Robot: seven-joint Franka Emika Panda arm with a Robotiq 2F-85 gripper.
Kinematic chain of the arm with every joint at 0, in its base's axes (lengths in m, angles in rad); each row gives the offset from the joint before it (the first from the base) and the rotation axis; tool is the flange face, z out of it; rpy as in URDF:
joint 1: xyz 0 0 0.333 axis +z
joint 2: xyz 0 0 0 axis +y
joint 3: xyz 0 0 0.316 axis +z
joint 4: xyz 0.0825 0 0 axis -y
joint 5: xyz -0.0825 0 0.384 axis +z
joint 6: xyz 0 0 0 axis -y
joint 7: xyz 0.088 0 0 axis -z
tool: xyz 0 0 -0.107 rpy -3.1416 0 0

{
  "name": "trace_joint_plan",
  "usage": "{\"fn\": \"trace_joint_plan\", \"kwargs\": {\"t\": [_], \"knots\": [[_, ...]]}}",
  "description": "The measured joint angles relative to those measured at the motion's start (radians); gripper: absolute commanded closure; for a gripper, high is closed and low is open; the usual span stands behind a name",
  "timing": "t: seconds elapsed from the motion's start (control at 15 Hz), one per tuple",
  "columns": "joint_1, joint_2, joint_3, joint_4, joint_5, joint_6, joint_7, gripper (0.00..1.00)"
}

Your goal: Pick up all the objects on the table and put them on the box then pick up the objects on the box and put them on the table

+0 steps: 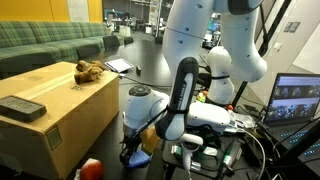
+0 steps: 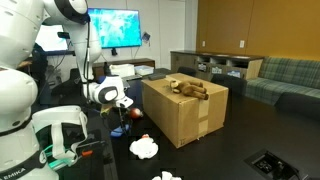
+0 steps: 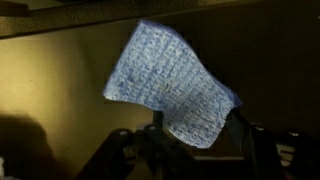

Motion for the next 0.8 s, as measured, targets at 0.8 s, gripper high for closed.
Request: {"fn": "trace_joint_plan", "kwargs": {"t": [0.8], "knots": [[0.206, -0.04, -0.171, -0.018, -0.003, -0.017, 0.008, 0.99]]}}
